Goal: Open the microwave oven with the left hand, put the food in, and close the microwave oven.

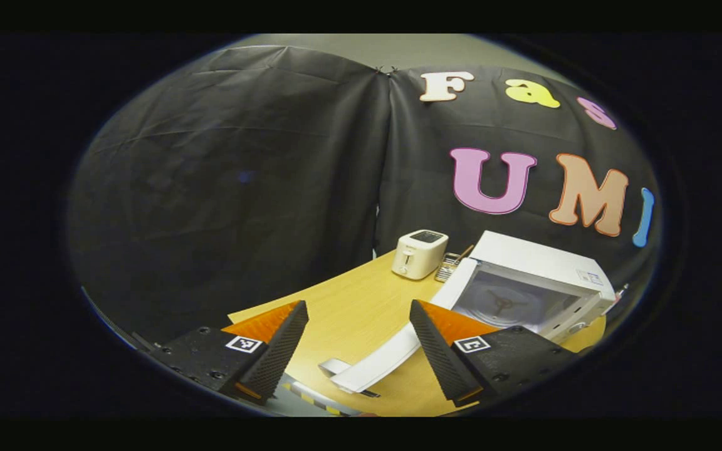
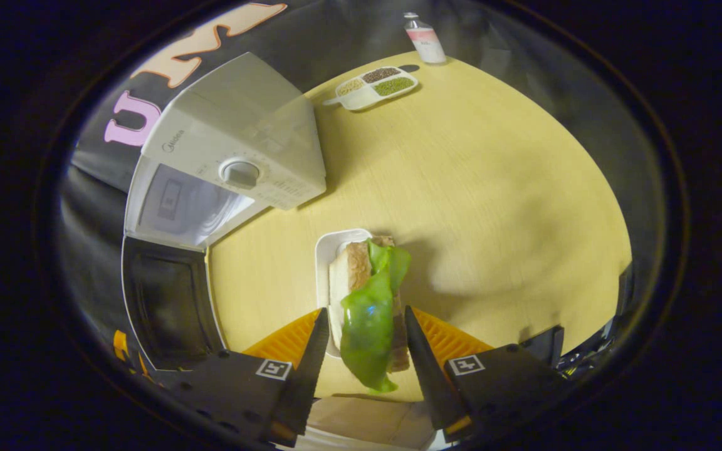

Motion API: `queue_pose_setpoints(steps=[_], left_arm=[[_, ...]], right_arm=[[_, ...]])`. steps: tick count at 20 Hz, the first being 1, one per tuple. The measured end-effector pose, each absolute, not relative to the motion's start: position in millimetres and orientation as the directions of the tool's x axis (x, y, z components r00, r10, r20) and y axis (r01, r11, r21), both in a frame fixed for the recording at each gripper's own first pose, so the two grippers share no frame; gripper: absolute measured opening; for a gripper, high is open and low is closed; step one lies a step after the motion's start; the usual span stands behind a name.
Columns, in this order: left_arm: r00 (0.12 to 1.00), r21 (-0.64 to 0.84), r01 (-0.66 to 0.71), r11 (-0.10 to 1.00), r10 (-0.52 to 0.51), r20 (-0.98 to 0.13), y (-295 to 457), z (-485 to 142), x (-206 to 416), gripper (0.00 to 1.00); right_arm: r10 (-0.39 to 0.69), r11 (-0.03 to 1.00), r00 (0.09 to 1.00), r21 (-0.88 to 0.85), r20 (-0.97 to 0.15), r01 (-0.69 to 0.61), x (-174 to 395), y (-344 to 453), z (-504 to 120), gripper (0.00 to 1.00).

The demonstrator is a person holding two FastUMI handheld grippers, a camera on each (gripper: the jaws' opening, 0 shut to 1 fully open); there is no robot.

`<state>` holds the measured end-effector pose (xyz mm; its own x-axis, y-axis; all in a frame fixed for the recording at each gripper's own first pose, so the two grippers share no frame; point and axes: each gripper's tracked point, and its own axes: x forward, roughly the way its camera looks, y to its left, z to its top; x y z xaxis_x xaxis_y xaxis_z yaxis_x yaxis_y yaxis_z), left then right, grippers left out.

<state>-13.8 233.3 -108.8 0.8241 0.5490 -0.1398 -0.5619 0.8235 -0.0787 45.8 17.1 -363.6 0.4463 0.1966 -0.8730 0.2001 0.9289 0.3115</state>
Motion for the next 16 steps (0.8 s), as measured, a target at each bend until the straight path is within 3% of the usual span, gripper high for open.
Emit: queue_pose_setpoints(steps=[2,3,4,5,6,7,8,9,11,12,13,16], left_arm=[[0.826,-0.076,-0.558,0.826,0.545,-0.142,230,-109,-15,0.95],[0.829,-0.077,-0.553,0.830,0.540,-0.144,228,-109,-13,0.95],[0.833,-0.079,-0.547,0.833,0.533,-0.145,226,-109,-12,0.95],[0.836,-0.079,-0.543,0.836,0.529,-0.145,224,-109,-12,0.95],[0.839,-0.082,-0.538,0.839,0.524,-0.146,222,-110,-11,0.95],[0.840,-0.086,-0.536,0.840,0.521,-0.150,220,-111,-11,0.95],[0.841,-0.089,-0.534,0.841,0.518,-0.155,219,-110,-12,0.95],[0.842,-0.094,-0.532,0.841,0.516,-0.156,217,-111,-10,0.95],[0.849,-0.104,-0.522,0.847,0.504,-0.155,213,-111,-7,0.95],[0.853,-0.105,-0.516,0.850,0.499,-0.157,212,-111,-6,0.95],[0.855,-0.103,-0.512,0.853,0.494,-0.158,210,-111,-5,0.91],[0.861,-0.104,-0.501,0.859,0.483,-0.156,211,-110,-3,0.95]], right_arm=[[0.201,0.922,0.441,0.321,-0.875,0.216,46,15,-365,0.65],[0.216,0.910,0.441,0.343,-0.871,0.232,46,17,-365,0.51],[0.233,0.894,0.444,0.370,-0.865,0.253,46,18,-365,0.56],[0.249,0.879,0.440,0.392,-0.863,0.271,44,19,-366,0.48],[0.261,0.865,0.442,0.410,-0.859,0.288,44,19,-366,0.53],[0.271,0.854,0.448,0.427,-0.852,0.296,46,20,-366,0.47],[0.297,0.830,0.460,0.464,-0.837,0.308,50,24,-364,0.48],[0.306,0.814,0.466,0.482,-0.830,0.324,48,27,-363,0.31],[0.309,0.809,0.469,0.488,-0.827,0.327,47,27,-363,0.31],[0.308,0.813,0.468,0.485,-0.828,0.323,47,28,-362,0.37],[0.308,0.816,0.468,0.483,-0.828,0.318,47,29,-361,0.37],[0.310,0.812,0.480,0.492,-0.820,0.316,45,29,-352,0.37]])
